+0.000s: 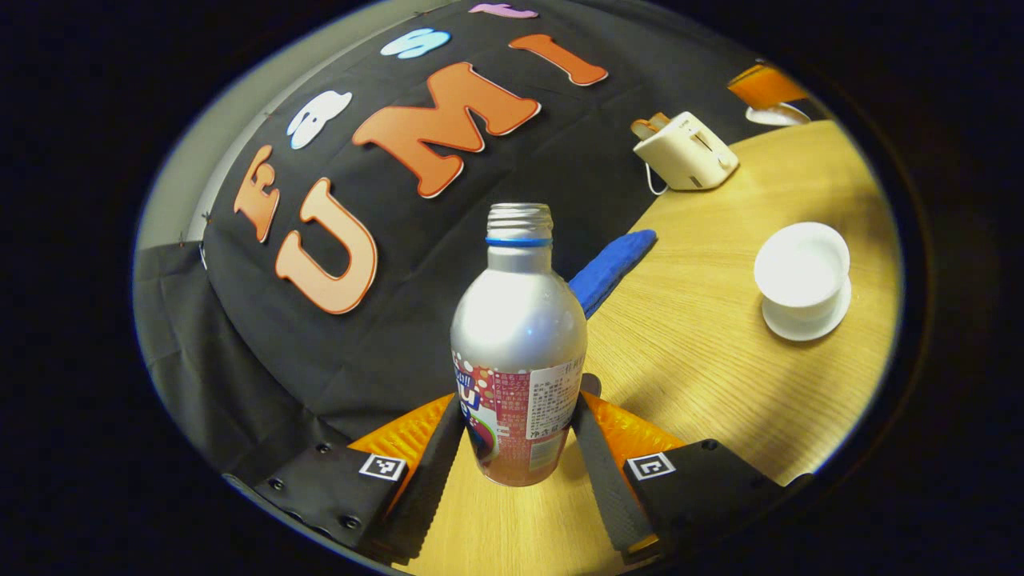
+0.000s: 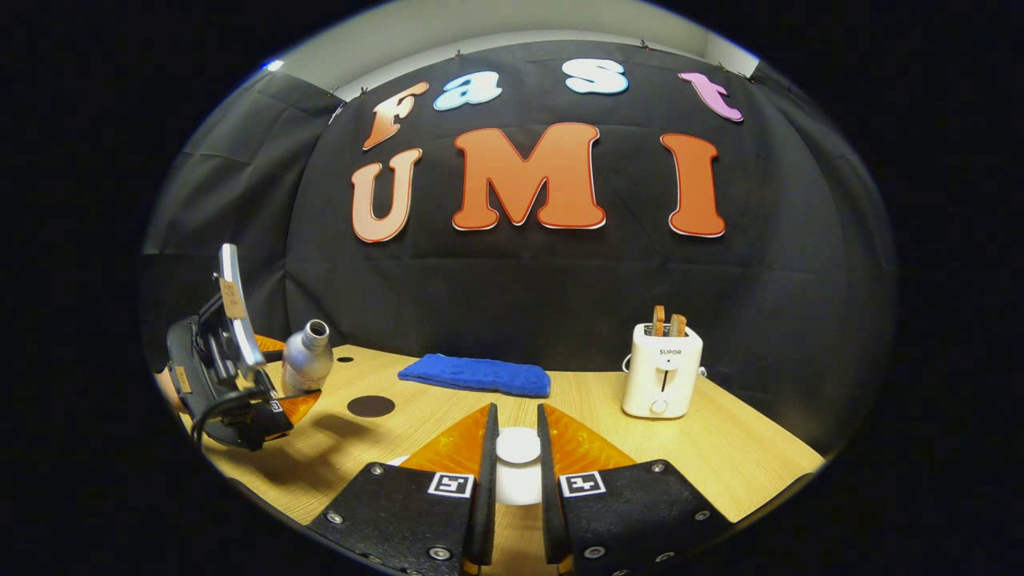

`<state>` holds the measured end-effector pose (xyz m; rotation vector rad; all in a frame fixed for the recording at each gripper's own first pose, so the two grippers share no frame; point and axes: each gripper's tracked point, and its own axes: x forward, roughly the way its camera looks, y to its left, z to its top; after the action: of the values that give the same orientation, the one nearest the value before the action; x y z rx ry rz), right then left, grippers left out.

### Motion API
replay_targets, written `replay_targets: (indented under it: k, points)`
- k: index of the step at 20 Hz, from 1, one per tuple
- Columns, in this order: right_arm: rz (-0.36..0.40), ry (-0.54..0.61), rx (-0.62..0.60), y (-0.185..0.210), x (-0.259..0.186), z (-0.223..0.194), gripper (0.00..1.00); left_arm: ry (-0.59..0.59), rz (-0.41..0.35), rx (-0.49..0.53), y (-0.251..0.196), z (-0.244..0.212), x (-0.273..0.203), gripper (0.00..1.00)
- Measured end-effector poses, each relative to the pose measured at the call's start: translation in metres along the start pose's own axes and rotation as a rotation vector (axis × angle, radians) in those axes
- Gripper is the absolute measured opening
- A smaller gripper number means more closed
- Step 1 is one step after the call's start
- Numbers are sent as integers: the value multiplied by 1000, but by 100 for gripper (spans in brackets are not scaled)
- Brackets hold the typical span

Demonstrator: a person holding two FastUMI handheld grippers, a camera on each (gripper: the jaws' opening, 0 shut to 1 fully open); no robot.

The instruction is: Open the teacup lid with one hand, grasp the water bottle and pour water into the teacup with the other hand; after pouring, place the water bottle on the coaster and then close the teacup lid.

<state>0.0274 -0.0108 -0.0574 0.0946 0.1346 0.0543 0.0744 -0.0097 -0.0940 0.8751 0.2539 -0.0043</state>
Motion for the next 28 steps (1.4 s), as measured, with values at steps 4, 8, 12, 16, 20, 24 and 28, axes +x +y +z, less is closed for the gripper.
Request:
replay_targets:
  k: [4,8,12,16,20,24,28]
  points:
    - [1,-15,-18,-2,-3,4,25,-33,15,156,2,3,0,89]
    - [-7,-11,-8,-8,-6,1,25,-68,30,278,-2,10,-4,85]
    - [-14,0,-6,-13,-8,-5,25,-91,16,396,-15,21,7,83]
    - [-17,-4,-15,-17,-11,-5,25,-101,22,522,-15,25,7,83]
    - [-28,-9,-24,-24,-15,-5,25,-110,36,629,-13,25,4,83]
    - [-23,-10,-18,-27,-19,-6,25,-135,51,718,-16,35,3,80]
    - [-36,-18,-21,-34,-23,-4,25,-175,62,797,-19,52,5,83]
